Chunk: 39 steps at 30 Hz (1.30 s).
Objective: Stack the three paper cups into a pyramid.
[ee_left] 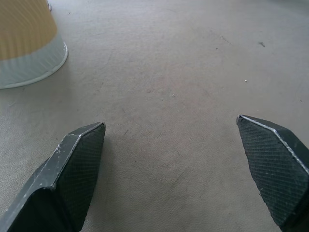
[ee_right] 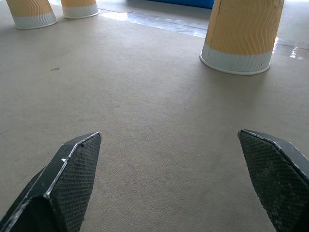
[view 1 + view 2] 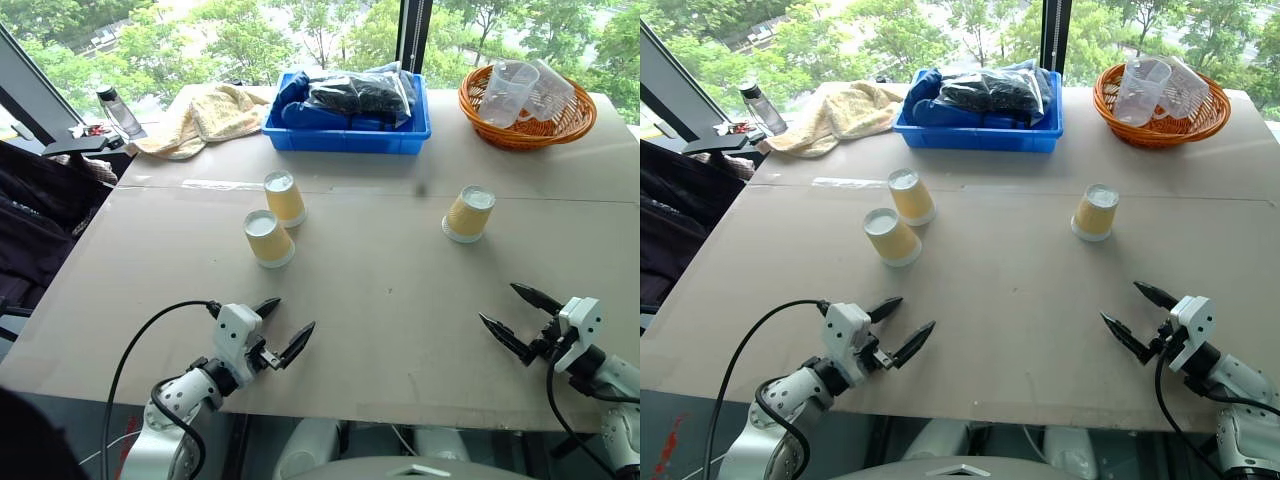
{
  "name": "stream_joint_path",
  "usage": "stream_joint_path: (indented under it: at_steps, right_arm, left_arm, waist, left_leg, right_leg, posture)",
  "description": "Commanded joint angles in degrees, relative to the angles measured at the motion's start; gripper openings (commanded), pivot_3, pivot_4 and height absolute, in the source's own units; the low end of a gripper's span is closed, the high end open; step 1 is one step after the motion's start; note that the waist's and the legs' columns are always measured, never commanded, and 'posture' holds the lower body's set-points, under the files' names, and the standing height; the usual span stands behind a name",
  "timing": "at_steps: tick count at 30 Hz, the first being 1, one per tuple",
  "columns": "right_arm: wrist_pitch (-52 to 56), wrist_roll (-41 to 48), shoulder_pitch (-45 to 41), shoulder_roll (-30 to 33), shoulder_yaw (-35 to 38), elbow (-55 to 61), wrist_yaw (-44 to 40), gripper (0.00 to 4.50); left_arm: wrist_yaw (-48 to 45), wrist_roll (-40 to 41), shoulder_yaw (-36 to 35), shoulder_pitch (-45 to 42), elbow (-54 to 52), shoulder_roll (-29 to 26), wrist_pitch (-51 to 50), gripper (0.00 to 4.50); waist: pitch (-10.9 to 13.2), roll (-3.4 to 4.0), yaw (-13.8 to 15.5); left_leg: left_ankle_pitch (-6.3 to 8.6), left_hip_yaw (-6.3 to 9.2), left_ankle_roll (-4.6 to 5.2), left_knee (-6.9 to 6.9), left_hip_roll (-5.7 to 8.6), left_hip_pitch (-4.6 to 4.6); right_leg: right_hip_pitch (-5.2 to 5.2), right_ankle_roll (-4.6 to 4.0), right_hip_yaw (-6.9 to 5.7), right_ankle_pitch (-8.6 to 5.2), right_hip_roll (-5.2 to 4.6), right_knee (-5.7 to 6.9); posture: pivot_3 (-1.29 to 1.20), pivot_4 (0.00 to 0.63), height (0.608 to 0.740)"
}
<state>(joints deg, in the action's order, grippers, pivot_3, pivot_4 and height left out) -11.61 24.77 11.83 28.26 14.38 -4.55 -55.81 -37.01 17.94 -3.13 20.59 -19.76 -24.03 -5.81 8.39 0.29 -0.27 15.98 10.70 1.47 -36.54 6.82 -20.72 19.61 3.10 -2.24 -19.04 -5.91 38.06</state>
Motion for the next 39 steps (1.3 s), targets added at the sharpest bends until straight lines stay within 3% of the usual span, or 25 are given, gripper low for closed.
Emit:
stream_joint_path:
  at_steps: [1,18,24,30,34,39]
  right_arm:
    - [0.19,-0.37,-0.30,0.32,-1.49,-1.17,-1.51,4.48]
    - [0.22,1.49,1.01,0.58,-0.75,1.50,-2.58,4.48]
    - [1.59,3.81,0.58,0.70,-0.60,7.94,-2.07,4.48]
    - [5.50,6.06,-0.59,0.92,-1.55,14.65,-1.22,4.48]
    - [7.63,7.31,-2.78,0.23,-2.48,17.93,0.34,4.48]
    - [10.24,8.94,-4.30,0.26,-2.71,21.35,1.40,4.48]
  left_arm:
    - [1.09,-0.09,-0.98,1.68,-2.11,0.79,1.82,4.50]
    - [-2.65,1.96,-3.42,-4.16,4.45,0.98,9.33,4.50]
    - [8.44,-3.91,-6.82,-8.90,4.59,5.05,13.54,4.50]
    - [16.60,-7.14,-8.91,-14.61,3.93,6.41,10.22,4.50]
    - [16.78,-5.65,-8.32,-20.51,7.38,5.46,4.03,4.50]
    - [14.11,-5.76,-7.27,-23.92,10.59,4.35,3.54,4.50]
  waist:
    - [0.00,0.00,-0.01]
    - [0.05,-0.11,0.07]
    - [0.06,-0.08,0.41]
    - [0.07,-0.12,0.69]
    - [0.08,-0.11,1.11]
    - [0.07,-0.12,1.05]
  left_leg:
    - [0.00,0.00,0.00,0.00,0.00,0.00]
    - [0.00,-0.03,0.00,-0.01,-0.01,-0.01]
    - [0.00,-0.03,0.00,-0.04,-0.01,-0.01]
    - [0.00,-0.08,0.00,-0.10,-0.01,-0.04]
    - [0.00,-0.07,-0.01,-0.15,-0.01,-0.05]
    - [0.00,-0.07,-0.01,-0.23,0.00,-0.07]
  right_leg:
    - [0.00,0.00,0.00,0.00,0.00,0.00]
    - [0.01,0.00,0.01,0.00,0.00,0.00]
    - [0.01,0.01,0.00,0.01,0.00,0.03]
    - [0.01,0.05,0.02,0.03,0.00,0.04]
    - [0.02,0.07,0.00,0.04,0.01,0.09]
    - [0.01,0.09,0.02,0.05,0.01,0.11]
  posture:
    - [0.00,0.150,0.740]
    - [0.00,0.150,0.740]
    - [0.00,0.150,0.740]
    - [0.00,0.150,0.740]
    - [0.00,0.150,0.740]
    - [0.00,0.150,0.740]
